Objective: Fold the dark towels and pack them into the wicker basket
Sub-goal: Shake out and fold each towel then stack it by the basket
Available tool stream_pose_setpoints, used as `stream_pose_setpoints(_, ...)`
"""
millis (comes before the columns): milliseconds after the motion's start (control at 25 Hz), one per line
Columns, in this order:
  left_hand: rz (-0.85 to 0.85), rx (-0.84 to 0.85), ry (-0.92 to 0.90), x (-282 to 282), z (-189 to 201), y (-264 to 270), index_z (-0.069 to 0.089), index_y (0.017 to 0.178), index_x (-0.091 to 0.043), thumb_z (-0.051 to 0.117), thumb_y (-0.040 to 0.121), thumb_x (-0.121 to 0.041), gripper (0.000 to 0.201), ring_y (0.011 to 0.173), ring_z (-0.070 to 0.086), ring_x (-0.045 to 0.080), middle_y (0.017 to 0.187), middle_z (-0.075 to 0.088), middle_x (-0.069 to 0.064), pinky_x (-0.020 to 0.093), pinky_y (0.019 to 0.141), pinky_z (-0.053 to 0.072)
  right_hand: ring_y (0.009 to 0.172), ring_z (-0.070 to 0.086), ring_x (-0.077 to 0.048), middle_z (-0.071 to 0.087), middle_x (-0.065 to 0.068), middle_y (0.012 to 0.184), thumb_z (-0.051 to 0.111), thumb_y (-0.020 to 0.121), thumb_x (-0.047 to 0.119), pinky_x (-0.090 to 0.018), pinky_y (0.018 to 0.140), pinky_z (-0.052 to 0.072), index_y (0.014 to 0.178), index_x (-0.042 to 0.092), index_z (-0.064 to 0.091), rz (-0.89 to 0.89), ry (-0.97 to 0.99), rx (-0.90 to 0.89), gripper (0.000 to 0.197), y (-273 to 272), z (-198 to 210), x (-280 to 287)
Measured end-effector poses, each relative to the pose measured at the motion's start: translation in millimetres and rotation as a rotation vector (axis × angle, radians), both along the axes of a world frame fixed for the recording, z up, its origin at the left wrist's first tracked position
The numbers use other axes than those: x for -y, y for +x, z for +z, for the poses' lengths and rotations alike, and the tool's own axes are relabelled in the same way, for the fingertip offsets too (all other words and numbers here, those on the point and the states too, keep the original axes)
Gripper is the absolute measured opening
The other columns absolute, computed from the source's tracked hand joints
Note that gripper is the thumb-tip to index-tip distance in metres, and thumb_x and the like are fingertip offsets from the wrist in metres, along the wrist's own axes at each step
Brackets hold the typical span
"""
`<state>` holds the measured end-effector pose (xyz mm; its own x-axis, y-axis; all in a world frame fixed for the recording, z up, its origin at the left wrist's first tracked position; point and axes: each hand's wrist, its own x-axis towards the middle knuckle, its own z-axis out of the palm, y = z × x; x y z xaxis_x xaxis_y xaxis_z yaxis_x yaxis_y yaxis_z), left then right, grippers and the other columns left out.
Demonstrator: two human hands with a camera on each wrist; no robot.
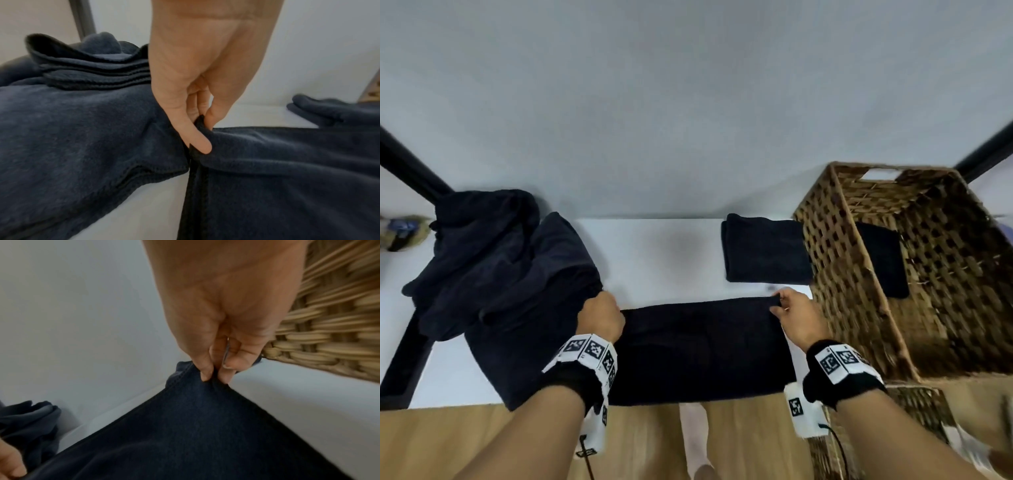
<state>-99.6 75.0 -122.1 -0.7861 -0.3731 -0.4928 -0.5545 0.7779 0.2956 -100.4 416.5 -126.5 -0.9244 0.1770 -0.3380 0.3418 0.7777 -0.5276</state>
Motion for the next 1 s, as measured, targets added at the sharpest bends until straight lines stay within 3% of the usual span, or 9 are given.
stream_pose_setpoints(80,-0.034,0.049,-0.077,-4,-5,0,0.065,0.101,-0.003,0.048,0.088,-0.002,0.021,0.092,0.062,0.036,0.104,0.064,0.019,0.036,0.074,0.052,0.100,0.062,-0.028,0.069,-0.006,0.102,0.063,0.088,0.012,-0.032,0.087,0.047,0.112,0.016,0.063,0.001,0.035,0.009,0.024,-9,-8,7)
stream_pose_setpoints(200,-0.007,-0.005,-0.028,-2,-10,0,0.064,0.107,-0.004,0.058,0.090,-0.015,0.021,0.101,0.060,0.036,0.110,0.063,0.017,0.035,0.078,0.045,0.107,0.060,-0.028,0.065,-0.009,0.112,0.066,0.087,0.012,-0.032,0.092,0.045,0.120,0.016,0.059,0.009,0.046,0.045,0.034,-13,-17,12)
stream_pose_setpoints(320,-0.059,0.031,0.029,1,-18,5,0.061,0.112,-0.006,0.070,0.085,-0.027,0.036,0.107,0.059,0.034,0.118,0.058,0.015,0.037,0.090,0.048,0.111,0.058,-0.027,0.060,-0.010,0.120,0.069,0.085,0.011,-0.033,0.096,0.043,0.113,0.013,0.063,0.062,0.073,0.047,0.028,-15,-24,16)
stream_pose_setpoints(400,-0.169,0.097,-0.016,2,-20,8,0.064,0.108,-0.007,0.072,0.084,-0.029,0.034,0.104,0.059,0.034,0.122,0.051,0.014,0.039,0.091,0.050,0.108,0.059,-0.027,0.063,-0.010,0.117,0.068,0.085,0.011,-0.032,0.094,0.044,0.107,0.011,0.064,0.066,0.077,0.049,0.022,-14,-23,17)
stream_pose_setpoints(520,-0.265,0.067,0.010,7,-17,11,0.065,0.095,-0.006,0.069,0.084,-0.024,0.021,0.098,0.060,0.031,0.113,0.051,0.011,0.037,0.087,0.050,0.099,0.062,-0.024,0.067,-0.005,0.102,0.068,0.087,0.013,-0.029,0.085,0.045,0.106,0.013,0.062,0.026,-0.001,0.039,0.020,-14,-7,15)
stream_pose_setpoints(600,-0.229,-0.012,0.129,13,-13,13,0.060,0.084,-0.012,0.068,0.083,-0.021,0.012,0.088,0.060,0.027,0.092,0.059,0.005,0.032,0.077,0.049,0.092,0.060,-0.021,0.064,-0.001,0.094,0.068,0.086,0.014,-0.027,0.078,0.042,0.100,0.016,0.060,0.010,-0.051,-0.015,0.016,-16,8,10)
stream_pose_setpoints(680,-0.160,-0.080,0.298,17,-1,13,0.057,0.081,-0.017,0.071,0.083,-0.017,0.014,0.080,0.059,0.022,0.078,0.059,0.001,0.027,0.070,0.045,0.092,0.062,-0.020,0.065,-0.002,0.093,0.069,0.085,0.012,-0.031,0.081,0.046,0.098,0.019,0.062,0.013,-0.104,-0.055,0.016,-19,20,-1)
stream_pose_setpoints(840,-0.147,-0.249,0.432,28,42,-5,0.072,0.091,-0.017,0.071,0.084,-0.012,0.008,0.086,0.067,0.019,0.087,0.072,0.002,0.031,0.086,0.052,0.090,0.065,-0.028,0.070,-0.010,0.092,0.069,0.085,0.014,-0.048,0.087,0.052,0.094,0.020,0.068,0.020,-0.209,-0.092,0.011,-23,49,-18)
stream_pose_setpoints(1000,-0.274,-0.435,0.275,31,98,-13,0.073,0.094,-0.013,0.065,0.089,-0.012,0.009,0.084,0.063,0.019,0.083,0.069,0.000,0.025,0.078,0.043,0.082,0.064,-0.022,0.069,-0.023,0.093,0.067,0.086,0.003,-0.032,0.080,0.050,0.091,0.010,0.069,-0.041,-0.424,-0.186,0.009,-17,98,-23)
